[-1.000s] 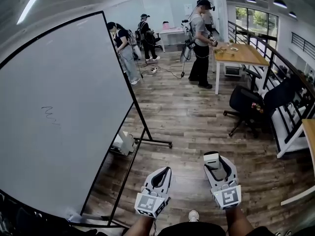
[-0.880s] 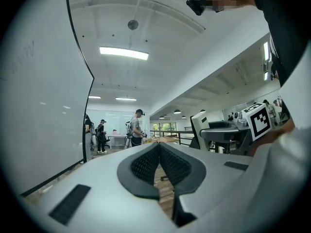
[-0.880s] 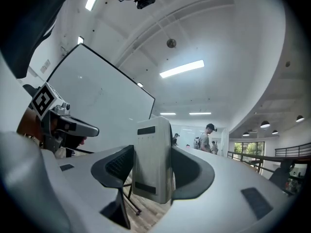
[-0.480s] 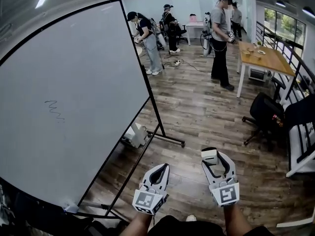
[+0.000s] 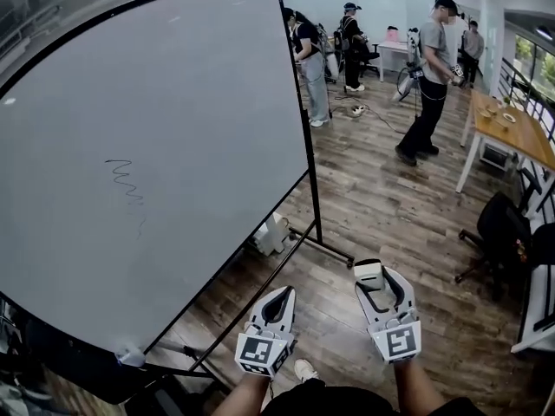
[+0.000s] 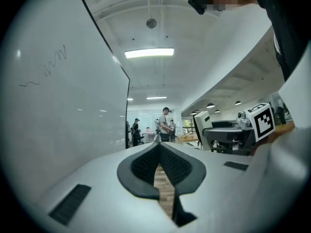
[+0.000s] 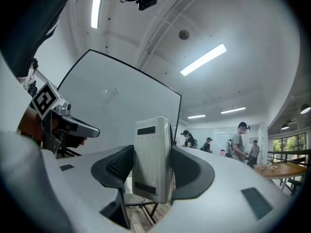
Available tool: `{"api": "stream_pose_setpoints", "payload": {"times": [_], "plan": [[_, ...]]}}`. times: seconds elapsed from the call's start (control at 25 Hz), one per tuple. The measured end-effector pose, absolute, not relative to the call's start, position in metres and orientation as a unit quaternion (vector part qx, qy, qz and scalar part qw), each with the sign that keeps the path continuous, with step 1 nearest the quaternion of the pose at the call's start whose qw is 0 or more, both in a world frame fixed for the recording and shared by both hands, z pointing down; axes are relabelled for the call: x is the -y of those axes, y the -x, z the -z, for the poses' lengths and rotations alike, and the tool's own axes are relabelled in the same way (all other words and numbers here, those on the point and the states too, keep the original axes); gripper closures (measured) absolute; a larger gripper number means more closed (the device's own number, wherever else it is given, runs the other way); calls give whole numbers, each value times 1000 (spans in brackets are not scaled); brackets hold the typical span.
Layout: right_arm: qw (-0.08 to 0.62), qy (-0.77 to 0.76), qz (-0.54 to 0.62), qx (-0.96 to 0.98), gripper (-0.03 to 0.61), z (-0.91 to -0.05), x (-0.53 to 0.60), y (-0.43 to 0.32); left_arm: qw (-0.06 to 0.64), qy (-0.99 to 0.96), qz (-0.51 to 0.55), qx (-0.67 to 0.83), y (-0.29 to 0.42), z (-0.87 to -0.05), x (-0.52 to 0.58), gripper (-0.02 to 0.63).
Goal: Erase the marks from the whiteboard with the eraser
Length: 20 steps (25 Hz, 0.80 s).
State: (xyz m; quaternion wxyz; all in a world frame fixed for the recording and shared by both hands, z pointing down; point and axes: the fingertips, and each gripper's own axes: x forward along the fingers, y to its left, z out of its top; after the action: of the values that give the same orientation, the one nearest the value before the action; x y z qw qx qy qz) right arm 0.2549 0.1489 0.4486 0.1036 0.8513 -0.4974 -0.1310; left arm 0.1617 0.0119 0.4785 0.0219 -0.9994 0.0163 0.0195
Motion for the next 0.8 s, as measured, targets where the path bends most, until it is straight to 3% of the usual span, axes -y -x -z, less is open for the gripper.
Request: {"api": "stream_pose_setpoints", "payload": {"times": [0.2, 0.48, 0.8], "plan": [[137, -831, 124, 525, 318, -450, -78, -267, -7, 997, -24, -75, -168, -482, 61, 594], [144, -804, 132, 562, 316, -435, 18, -271, 10, 993, -40, -115, -160, -463, 137, 594], [143, -744, 180, 627, 317, -411, 106, -242, 29, 958, -86, -271, -96, -432, 228, 594]]}}
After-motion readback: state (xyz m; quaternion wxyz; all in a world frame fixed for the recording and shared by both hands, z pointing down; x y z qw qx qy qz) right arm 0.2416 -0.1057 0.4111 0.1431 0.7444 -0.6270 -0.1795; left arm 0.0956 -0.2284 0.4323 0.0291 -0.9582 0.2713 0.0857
